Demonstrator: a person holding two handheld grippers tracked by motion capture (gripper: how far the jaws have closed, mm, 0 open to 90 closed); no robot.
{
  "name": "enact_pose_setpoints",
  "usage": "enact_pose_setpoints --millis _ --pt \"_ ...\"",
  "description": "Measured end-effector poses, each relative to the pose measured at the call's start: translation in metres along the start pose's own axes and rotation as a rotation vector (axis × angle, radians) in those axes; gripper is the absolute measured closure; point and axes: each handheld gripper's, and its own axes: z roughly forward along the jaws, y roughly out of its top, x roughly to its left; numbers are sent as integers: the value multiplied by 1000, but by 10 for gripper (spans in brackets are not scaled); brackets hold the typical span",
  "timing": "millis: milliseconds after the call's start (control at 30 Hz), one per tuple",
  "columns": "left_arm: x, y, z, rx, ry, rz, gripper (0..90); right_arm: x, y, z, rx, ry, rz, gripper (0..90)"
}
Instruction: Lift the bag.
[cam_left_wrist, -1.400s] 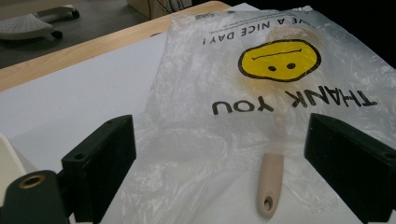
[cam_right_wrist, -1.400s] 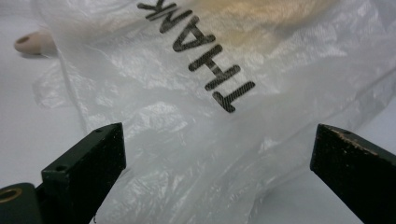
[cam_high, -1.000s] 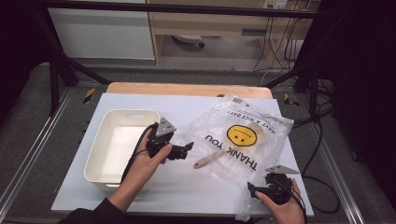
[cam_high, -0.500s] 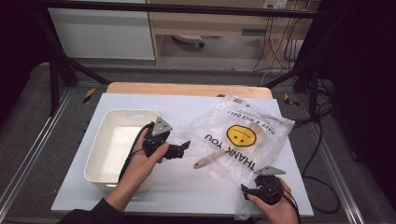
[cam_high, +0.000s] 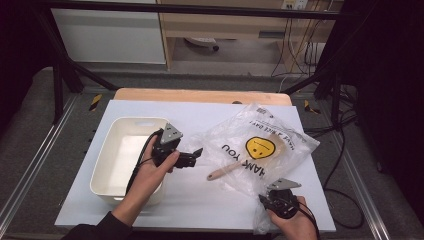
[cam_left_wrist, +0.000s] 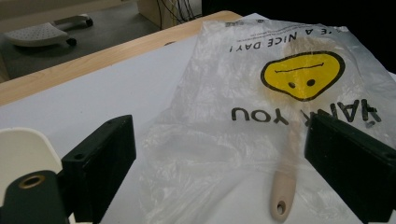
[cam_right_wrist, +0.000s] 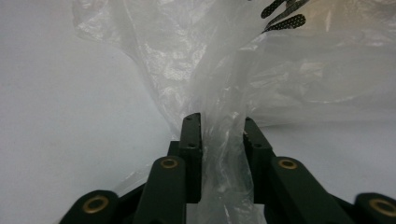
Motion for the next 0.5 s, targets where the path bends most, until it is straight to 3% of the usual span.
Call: enact_pose_setpoints --millis 233,333,500 --pt "-2 -1 2 5 2 6 88 0 1 1 -6 34 -11 885" --pt "-3 -1 2 8 -2 6 88 -3 1 0 -5 48 -2 900" --pt "-2 0 1 4 -1 -2 89 -14 -2 -6 -2 23 26 900"
